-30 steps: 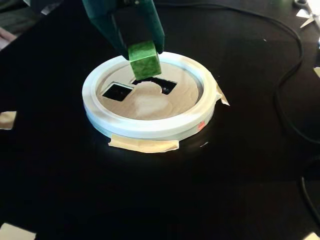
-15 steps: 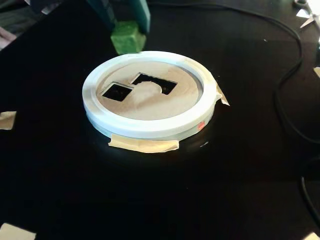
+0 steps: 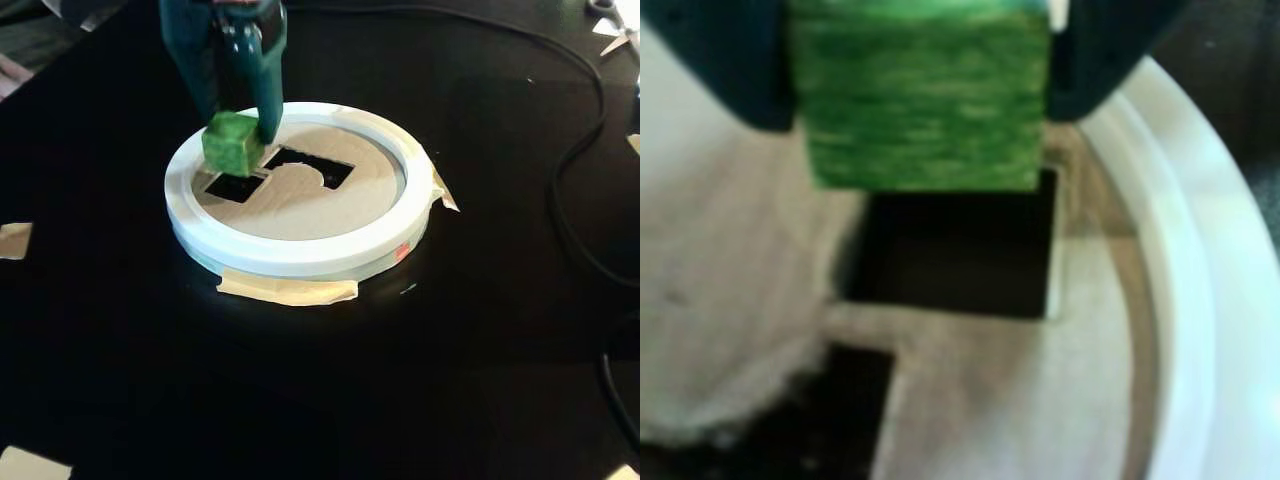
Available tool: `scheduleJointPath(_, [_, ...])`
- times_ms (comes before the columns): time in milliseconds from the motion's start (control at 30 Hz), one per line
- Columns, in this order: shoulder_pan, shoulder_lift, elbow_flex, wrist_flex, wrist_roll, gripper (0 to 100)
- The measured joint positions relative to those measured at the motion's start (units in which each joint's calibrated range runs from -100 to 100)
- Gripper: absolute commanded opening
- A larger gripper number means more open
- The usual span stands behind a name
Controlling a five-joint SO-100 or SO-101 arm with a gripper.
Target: Pick up the square block and drop it in corresponding square shaped hole
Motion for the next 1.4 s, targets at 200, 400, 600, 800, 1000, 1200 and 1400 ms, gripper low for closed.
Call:
scheduleJointPath(200, [0.0,2.9,0.0,-0.2,0.0,24])
scheduleJointPath(400, [-1.1,2.9,0.0,-0.2,-0.2,24])
scheduleJointPath(600, [-1.0,2.9,0.0,-0.2,-0.2,28])
scheduleJointPath(800, [-1.0,2.9,0.0,-0.2,-0.2,61])
scheduleJointPath(1000, [-1.0,2.9,0.0,-0.2,-0.2,62])
scheduleJointPath(1200, [-1.0,2.9,0.0,-0.2,-0.2,62])
scheduleJointPath(1400, [-0.7,2.9,0.0,-0.2,-0.2,62])
